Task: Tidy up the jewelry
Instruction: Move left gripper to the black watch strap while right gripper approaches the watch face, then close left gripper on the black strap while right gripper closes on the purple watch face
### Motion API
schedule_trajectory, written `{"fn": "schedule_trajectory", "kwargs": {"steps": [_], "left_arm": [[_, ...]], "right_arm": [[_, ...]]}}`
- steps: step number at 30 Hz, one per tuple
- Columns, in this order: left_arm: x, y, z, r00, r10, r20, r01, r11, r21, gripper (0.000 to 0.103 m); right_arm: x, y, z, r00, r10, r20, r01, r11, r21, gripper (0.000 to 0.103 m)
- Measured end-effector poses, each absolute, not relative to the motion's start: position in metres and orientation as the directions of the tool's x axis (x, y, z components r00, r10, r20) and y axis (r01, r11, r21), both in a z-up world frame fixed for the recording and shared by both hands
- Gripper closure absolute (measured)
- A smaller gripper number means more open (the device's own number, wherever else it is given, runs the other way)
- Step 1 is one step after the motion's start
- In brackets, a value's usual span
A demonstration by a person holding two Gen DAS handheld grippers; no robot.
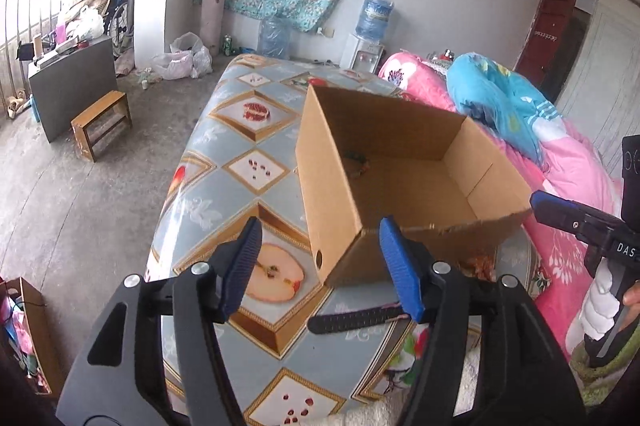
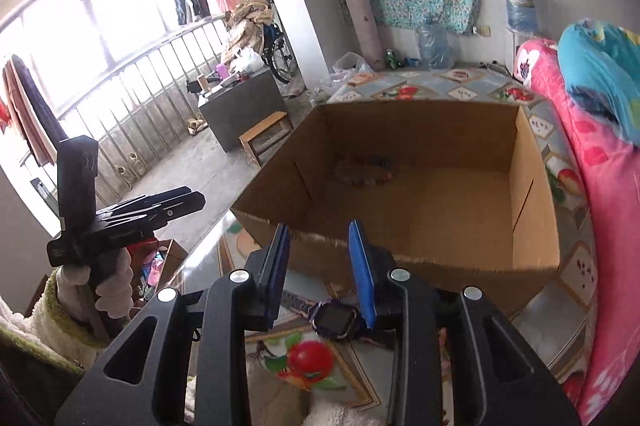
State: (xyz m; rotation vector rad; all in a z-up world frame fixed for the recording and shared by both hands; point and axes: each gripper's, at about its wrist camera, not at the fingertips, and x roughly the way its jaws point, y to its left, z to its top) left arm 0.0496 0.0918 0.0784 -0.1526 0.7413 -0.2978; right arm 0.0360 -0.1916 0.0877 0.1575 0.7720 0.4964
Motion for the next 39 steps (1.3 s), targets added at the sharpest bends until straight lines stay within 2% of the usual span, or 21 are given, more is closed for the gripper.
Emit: {"fn": "schedule_trajectory", "kwargs": {"steps": [7,16,26,33,39], "left_arm": [[0.039,0.079,0.021,0.614,-0.302,-0.729,0.173,0.953,-0.249,0.04],[0.052,0.068,-0.025,0.517,-0.328,-0.791,0.17,0.945,-0.28,0.039],[0.061,0.057,-0.028,0.494,-0.399,-0.773,0.196,0.917,-0.348,0.037],[0.067,0.063,-0.031,0.464,-0.484,-0.742,0.179,0.872,-0.457,0.036],[0.065,0.062,-0.03,0.467,-0.462,-0.754,0.174,0.884,-0.434,0.036]], "right_arm": [[0.036,-0.177,0.02,0.517,0.43,-0.74,-0.291,0.902,0.321,0.072],[0.044,-0.151,-0.014,0.467,0.388,-0.794,-0.292,0.916,0.275,0.072],[0.043,-0.131,-0.022,0.454,0.396,-0.798,-0.313,0.91,0.274,0.072],[0.039,-0.119,-0.027,0.452,0.406,-0.794,-0.346,0.901,0.264,0.072],[0.038,-0.126,-0.014,0.502,0.35,-0.791,-0.31,0.927,0.213,0.072]]}}
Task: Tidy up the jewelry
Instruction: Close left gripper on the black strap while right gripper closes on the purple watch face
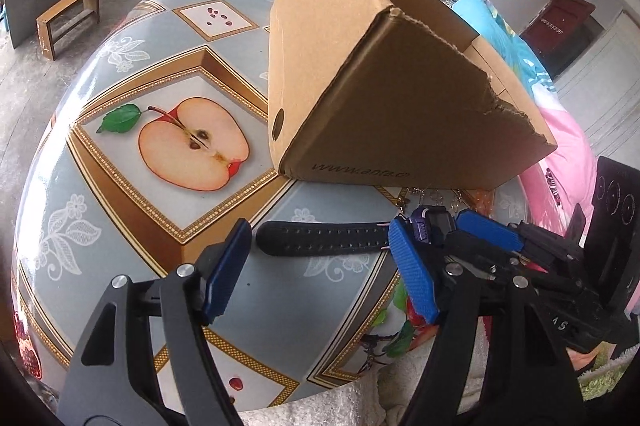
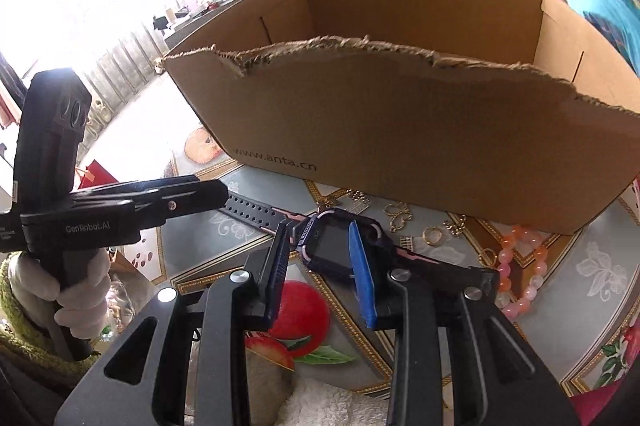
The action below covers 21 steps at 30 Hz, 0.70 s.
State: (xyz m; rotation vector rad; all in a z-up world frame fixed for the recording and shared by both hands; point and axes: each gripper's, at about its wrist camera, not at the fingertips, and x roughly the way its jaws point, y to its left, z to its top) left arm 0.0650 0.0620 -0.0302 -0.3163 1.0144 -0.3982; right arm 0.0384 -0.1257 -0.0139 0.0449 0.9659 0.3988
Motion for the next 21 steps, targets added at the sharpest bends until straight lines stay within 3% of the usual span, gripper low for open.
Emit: {"fn": "schedule_trajectory", "kwargs": {"steps": [8,14,21], "left_arm": [[0.067,0.048,-0.028,0.461,-0.4,-0.792,0.194,0.917,-0.35,0.034],[0.069,0.043,-0.029,0.453,-0.391,-0.801,0.199,0.92,-0.337,0.026],[0.07,0.04,-0.029,0.425,-0.456,-0.782,0.203,0.89,-0.408,0.026]], "right_arm": [[0.042,-0.127,-0.021,0.503,0.317,-0.804,-0.258,0.943,0.21,0.07],[0.042,-0.127,-0.023,0.506,0.343,-0.791,-0.266,0.935,0.236,0.064],[0.04,-0.142,-0.026,0.506,0.358,-0.784,-0.273,0.929,0.249,0.064]]}}
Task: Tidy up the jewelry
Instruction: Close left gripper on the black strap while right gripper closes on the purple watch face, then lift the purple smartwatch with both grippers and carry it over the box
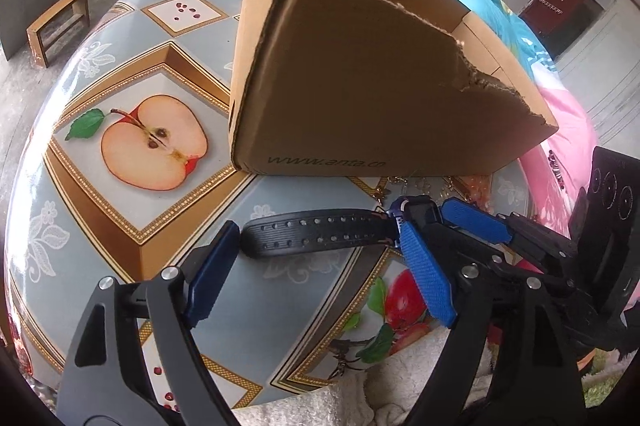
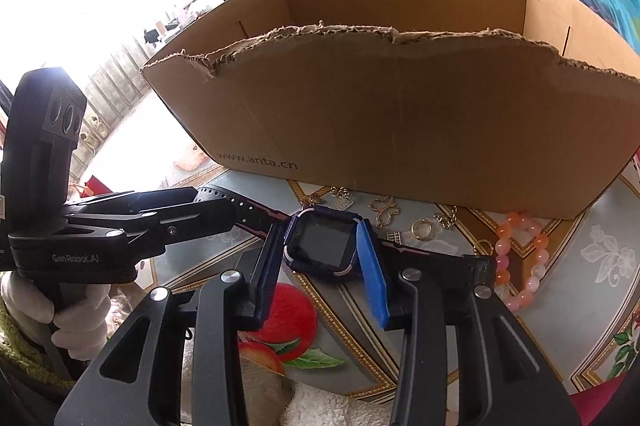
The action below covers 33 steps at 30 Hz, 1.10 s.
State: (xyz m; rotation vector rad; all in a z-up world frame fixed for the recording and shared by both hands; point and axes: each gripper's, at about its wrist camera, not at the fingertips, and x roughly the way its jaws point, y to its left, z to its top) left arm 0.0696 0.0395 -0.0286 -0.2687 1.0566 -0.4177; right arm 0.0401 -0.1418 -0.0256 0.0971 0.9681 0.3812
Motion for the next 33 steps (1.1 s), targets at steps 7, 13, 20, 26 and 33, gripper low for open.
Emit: {"fn": "schedule_trajectory", "kwargs": {"steps": [7,13,20,26,33], "left_arm": [[0.071,0.043,-0.028,0.432,-0.461,-0.775,0.163,0.885,-0.435,0.043],[0.071,0.039,-0.025,0.441,-0.452,-0.775,0.183,0.891,-0.415,0.06],[0.065,0.022,-0.02,0.455,-0.394,-0.799,0.238,0.918,-0.317,0.075],[0.065,0.019,-0.026,0.451,-0.357,-0.818,0.236,0.932,-0.277,0.075],[0.066,0.018,-0.028,0.454,-0.345,-0.821,0.244,0.935,-0.257,0.075]], "right_arm": [[0.038,-0.144,-0.024,0.509,0.358,-0.783,-0.281,0.929,0.242,0.064],[0.036,-0.142,-0.023,0.511,0.357,-0.782,-0.288,0.928,0.236,0.064],[0.031,-0.155,-0.019,0.51,0.379,-0.772,-0.28,0.922,0.268,0.065],[0.011,-0.198,-0.007,0.545,0.346,-0.763,-0.2,0.938,0.282,0.065],[0.018,-0.225,-0.016,0.544,0.308,-0.78,-0.085,0.946,0.314,0.075]]}}
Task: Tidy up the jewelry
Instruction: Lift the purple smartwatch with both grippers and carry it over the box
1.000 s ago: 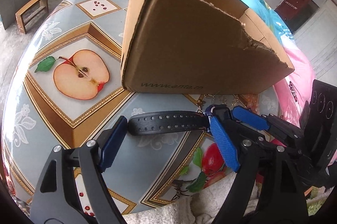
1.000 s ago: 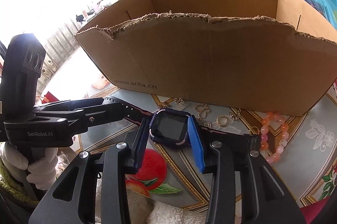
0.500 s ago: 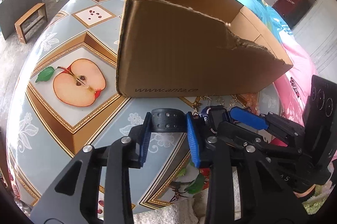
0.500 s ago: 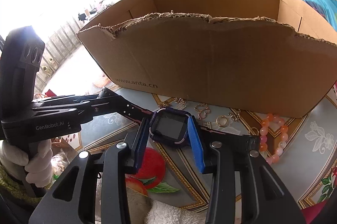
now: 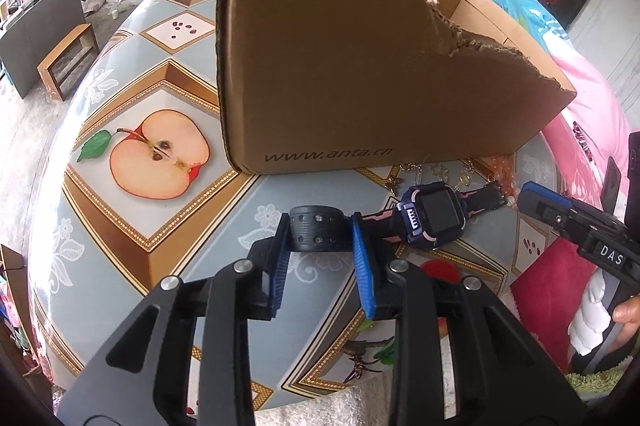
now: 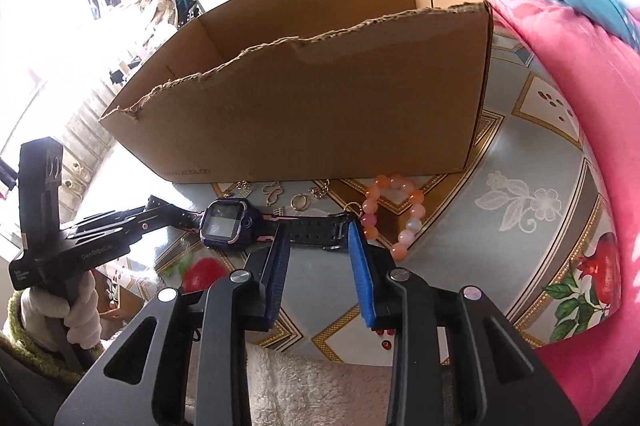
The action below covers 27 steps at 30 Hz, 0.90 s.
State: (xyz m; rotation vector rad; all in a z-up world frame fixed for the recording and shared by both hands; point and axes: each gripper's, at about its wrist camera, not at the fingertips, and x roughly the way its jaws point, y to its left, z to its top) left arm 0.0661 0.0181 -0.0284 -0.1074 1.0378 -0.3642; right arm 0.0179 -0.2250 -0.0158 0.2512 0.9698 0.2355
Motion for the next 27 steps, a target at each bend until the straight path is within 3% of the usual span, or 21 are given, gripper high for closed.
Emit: {"fn": "schedule_trajectory", "kwargs": {"steps": [18,27], "left_arm": [[0.062,0.015,-0.03,0.47,-0.338,-0.815,0.257,0.936,-0.24,0.075],[0.061,0.015,-0.03,0.472,-0.344,-0.811,0.257,0.934,-0.247,0.074]], "right_arm": [[0.051,-0.234,-0.044,0.489,0.318,-0.813,-0.002,0.932,0.363,0.079],[0.051,-0.254,-0.053,0.486,0.391,-0.781,0.055,0.879,0.474,0.079]]}}
